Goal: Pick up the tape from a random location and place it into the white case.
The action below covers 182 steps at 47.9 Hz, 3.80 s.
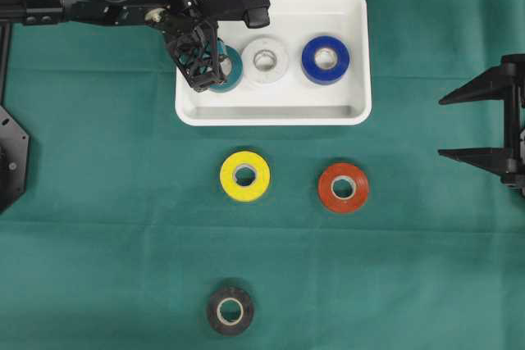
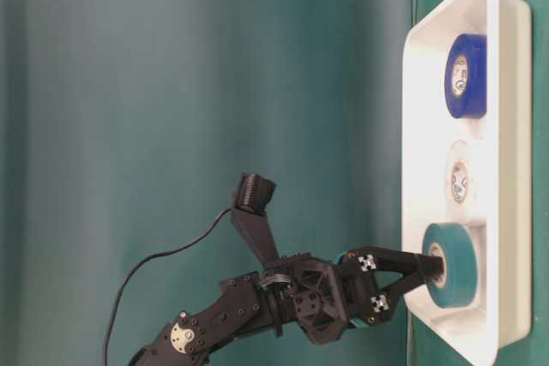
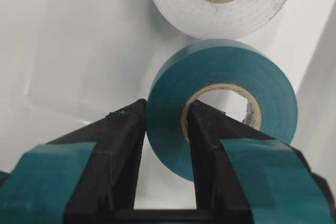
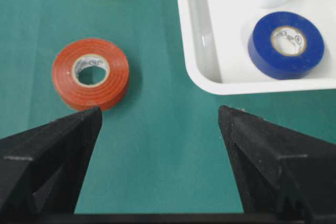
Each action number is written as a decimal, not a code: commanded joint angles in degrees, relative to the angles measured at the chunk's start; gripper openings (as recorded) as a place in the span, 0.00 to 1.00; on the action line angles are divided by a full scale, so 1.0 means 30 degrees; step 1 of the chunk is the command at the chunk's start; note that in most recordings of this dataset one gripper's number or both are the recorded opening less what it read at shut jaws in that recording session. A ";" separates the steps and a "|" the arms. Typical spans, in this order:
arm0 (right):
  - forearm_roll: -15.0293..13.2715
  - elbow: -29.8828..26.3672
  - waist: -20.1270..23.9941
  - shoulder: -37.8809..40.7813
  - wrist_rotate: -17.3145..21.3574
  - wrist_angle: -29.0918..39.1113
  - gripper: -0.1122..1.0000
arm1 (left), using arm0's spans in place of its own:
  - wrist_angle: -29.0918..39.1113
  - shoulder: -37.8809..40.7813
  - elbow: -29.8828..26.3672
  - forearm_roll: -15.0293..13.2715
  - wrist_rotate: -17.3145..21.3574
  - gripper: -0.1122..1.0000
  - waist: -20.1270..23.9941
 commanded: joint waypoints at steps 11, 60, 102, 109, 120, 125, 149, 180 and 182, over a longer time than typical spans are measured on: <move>-0.0059 -0.0498 0.0029 0.0117 -0.0029 -0.0088 0.88 | -0.0234 0.0146 -0.0146 -0.0059 0.0000 0.27 0.0293; -0.0059 -0.0498 0.0029 0.0146 -0.0029 -0.0059 0.88 | -0.0527 -0.0059 -0.0264 -0.0088 0.0439 0.90 0.0264; -0.0059 -0.0527 0.0029 0.0117 -0.0029 -0.0029 0.88 | 0.1318 -0.4189 -0.0264 -0.0088 0.0410 0.90 -0.0029; -0.0059 -0.0498 0.0029 0.0146 0.0000 -0.0029 0.88 | 0.1143 -0.4219 -0.0176 -0.0117 0.0381 0.90 -0.0850; -0.0059 -0.0527 0.0029 0.0117 0.0000 -0.0029 0.88 | 0.0527 -0.4277 0.0117 -0.0117 0.0352 0.90 -0.3574; -0.0059 -0.0527 0.0029 0.0117 0.0000 -0.0029 0.88 | -0.0146 -0.4336 0.0293 -0.0117 0.0352 0.90 -0.4805; -0.0059 -0.0703 0.0029 0.0059 0.0059 0.0088 0.88 | -0.1201 -0.5947 0.1523 -0.0117 0.0352 0.90 -0.5859; -0.0527 -0.1729 0.0029 -0.0937 -0.0029 0.0527 0.88 | -0.8291 -1.3242 0.8145 -0.0264 0.0322 0.90 -0.6152; -0.0557 -0.1787 0.0029 -0.1025 -0.0029 0.0527 0.88 | -0.8350 -1.3711 0.8408 -0.0234 0.0322 0.90 -0.6152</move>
